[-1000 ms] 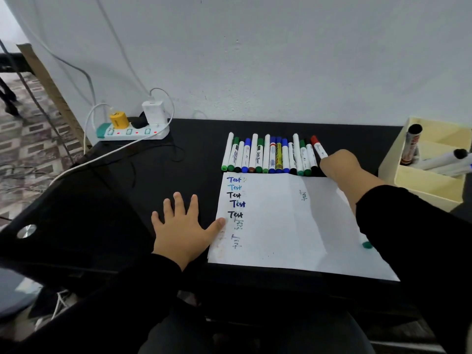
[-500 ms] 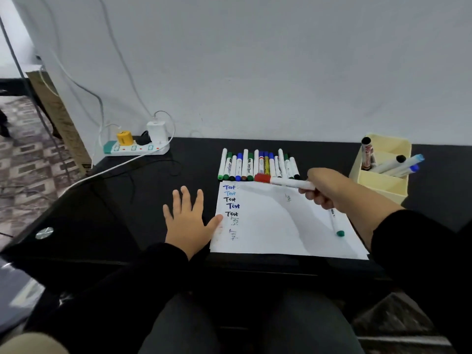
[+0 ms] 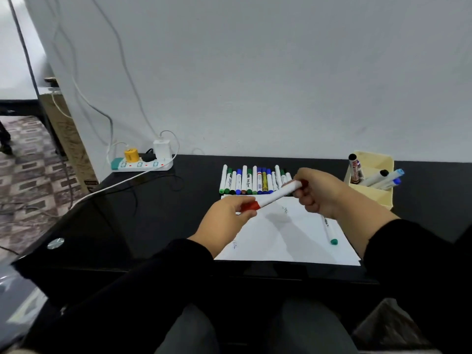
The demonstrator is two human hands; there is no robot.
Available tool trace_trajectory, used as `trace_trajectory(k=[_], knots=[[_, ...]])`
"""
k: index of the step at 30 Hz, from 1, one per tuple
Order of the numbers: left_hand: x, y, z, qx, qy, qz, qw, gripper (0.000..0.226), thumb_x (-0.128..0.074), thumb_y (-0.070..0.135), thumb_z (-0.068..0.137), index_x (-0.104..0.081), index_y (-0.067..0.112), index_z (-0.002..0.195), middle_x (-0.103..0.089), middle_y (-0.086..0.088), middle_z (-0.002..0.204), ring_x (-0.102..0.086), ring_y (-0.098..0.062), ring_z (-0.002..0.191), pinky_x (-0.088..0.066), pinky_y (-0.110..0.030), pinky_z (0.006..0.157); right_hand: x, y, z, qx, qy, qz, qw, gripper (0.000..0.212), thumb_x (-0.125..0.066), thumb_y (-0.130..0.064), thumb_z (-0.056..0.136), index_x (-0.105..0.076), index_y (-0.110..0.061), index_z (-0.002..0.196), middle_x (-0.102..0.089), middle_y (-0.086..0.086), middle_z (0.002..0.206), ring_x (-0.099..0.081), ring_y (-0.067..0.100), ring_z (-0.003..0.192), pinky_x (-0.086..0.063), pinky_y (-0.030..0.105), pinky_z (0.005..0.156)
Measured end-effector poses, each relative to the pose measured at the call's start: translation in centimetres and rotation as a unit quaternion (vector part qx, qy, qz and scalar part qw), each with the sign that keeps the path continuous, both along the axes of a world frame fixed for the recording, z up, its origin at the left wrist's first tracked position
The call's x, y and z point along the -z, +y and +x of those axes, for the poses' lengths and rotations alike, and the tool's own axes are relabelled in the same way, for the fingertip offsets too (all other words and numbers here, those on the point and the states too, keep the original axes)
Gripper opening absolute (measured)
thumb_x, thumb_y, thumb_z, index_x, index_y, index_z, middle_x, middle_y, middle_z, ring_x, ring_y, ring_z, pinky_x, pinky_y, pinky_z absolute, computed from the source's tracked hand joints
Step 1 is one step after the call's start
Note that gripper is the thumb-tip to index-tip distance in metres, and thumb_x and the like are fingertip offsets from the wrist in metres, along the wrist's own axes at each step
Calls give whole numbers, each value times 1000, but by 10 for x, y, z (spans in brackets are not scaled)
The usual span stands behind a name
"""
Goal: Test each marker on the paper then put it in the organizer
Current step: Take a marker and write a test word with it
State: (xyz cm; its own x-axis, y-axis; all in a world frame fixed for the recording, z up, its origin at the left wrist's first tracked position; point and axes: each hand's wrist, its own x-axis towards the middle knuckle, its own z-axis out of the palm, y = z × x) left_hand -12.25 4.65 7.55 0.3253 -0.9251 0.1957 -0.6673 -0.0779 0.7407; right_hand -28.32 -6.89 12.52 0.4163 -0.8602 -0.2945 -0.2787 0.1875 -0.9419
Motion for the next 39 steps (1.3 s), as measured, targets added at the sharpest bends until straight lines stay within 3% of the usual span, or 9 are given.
trace_trajectory(k=[5,13,16,21,27,32,34,37,39], knots=[[-3,-6,-6,-1,14,-29,999,36,-63,22,89,-60,24,124,-58,6,109,-51,-5,91,-41,-19,77,20,19,19,23,-79,95,992,28,-61,-44,87,-58,-18,78,-44,-1,54,-33,11,46,-21,21,43],[-10,-12,-6,-10,-37,22,999,42,-64,28,88,-56,23,129,-54,7,98,-54,-12,86,-44,-22,75,24,31,42,123,-121,98,980,28,-63,-32,89,-50,-16,69,-33,-2,51,-23,10,45,-21,19,39],[-15,-14,-7,-14,-77,35,996,40,-61,32,89,-57,23,128,-56,5,95,-56,-14,87,-46,-26,78,23,34,46,132,-91,81,984,27,-65,-36,87,-52,-15,76,-33,-2,54,-24,9,44,-24,20,38],[-21,-13,-11,12,-125,85,988,39,-55,37,93,-56,25,129,-53,5,88,-50,-12,76,-39,-22,68,23,29,50,147,-73,66,984,10,-54,-18,89,-55,-10,96,-35,-1,51,-25,5,28,-24,17,32],[-27,-14,-7,29,13,122,992,26,-55,35,92,-67,22,111,-62,2,80,-52,-15,67,-43,-22,57,26,20,50,105,-96,52,988,12,-50,-10,87,-47,-11,75,-30,-1,44,-23,9,38,-24,21,39],[-26,-14,-3,34,147,147,978,22,-57,30,92,-68,13,98,-66,1,79,-63,-15,80,-52,-33,87,30,18,53,79,-115,50,989,17,-51,-8,88,-44,-10,72,-30,3,53,-25,10,42,-24,22,45],[-26,-13,-2,35,185,145,971,21,-58,28,92,-68,11,99,-66,2,76,-63,-12,76,-52,-31,86,29,16,55,76,-117,48,989,17,-52,-8,88,-46,-10,72,-32,3,53,-26,9,42,-25,21,44],[-26,-16,-3,10,109,152,982,25,-56,32,93,-68,12,104,-67,0,82,-64,-19,84,-52,-33,83,27,16,61,102,-90,56,989,13,-52,-9,88,-49,-11,75,-38,3,56,-30,9,46,-29,21,45],[-28,-16,-6,2,3,157,988,30,-51,34,95,-66,14,111,-64,-2,86,-58,-20,79,-48,-29,70,25,16,64,126,-82,76,986,11,-51,-9,88,-50,-12,77,-42,3,60,-32,9,48,-31,20,48]])
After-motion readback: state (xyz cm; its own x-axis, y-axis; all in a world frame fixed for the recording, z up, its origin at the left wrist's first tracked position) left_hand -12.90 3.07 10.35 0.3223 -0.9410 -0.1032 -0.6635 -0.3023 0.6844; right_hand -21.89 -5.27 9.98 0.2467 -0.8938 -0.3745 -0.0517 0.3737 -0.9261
